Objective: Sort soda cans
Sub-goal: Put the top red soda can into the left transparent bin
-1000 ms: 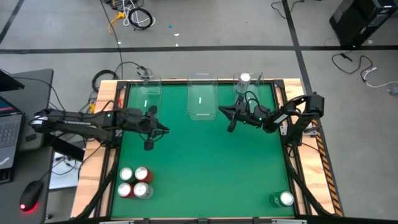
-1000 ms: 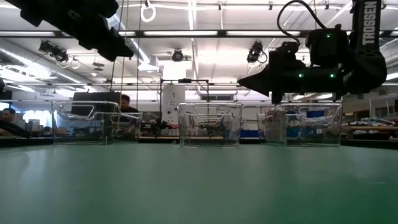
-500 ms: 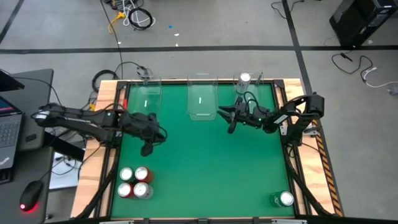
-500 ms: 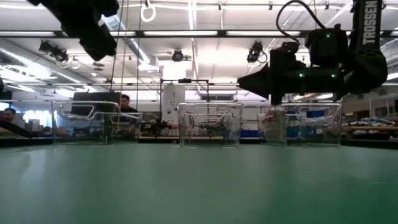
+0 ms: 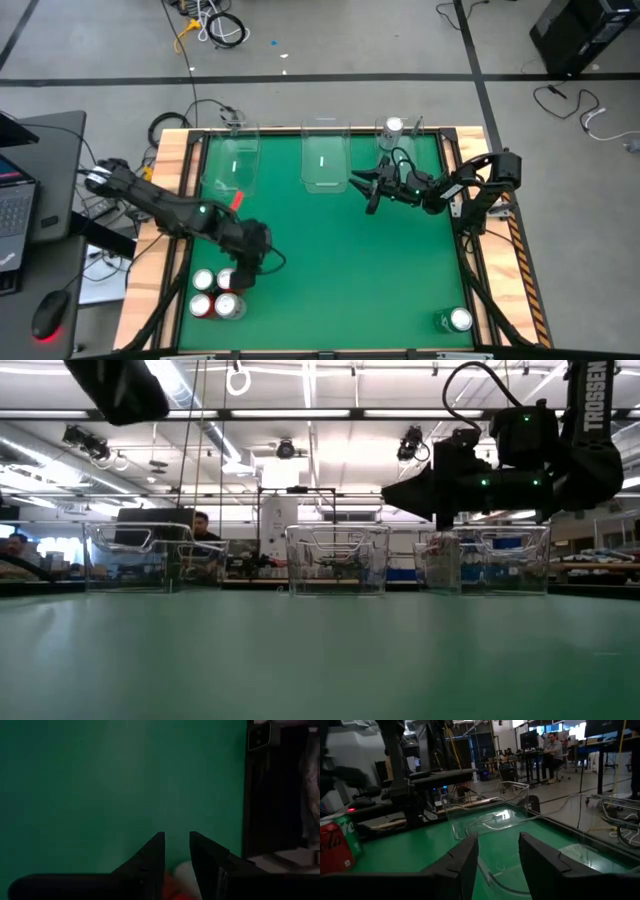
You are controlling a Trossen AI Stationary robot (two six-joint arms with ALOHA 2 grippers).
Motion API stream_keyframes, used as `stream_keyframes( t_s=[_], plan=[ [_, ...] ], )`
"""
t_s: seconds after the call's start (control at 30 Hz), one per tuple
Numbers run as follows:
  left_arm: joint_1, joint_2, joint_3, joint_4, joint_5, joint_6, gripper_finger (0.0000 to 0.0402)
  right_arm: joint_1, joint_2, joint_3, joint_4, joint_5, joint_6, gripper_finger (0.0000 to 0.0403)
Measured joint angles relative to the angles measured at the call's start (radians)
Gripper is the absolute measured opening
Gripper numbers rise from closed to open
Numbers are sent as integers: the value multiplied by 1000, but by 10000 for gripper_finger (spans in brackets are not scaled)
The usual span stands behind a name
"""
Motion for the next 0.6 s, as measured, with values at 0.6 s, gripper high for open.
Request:
stream_keyframes(
  t_s=[0.6],
  plan=[
    [-113,236,269,-401,112,-613,196,2,-1,2,-27,-16,4,154]
  ],
)
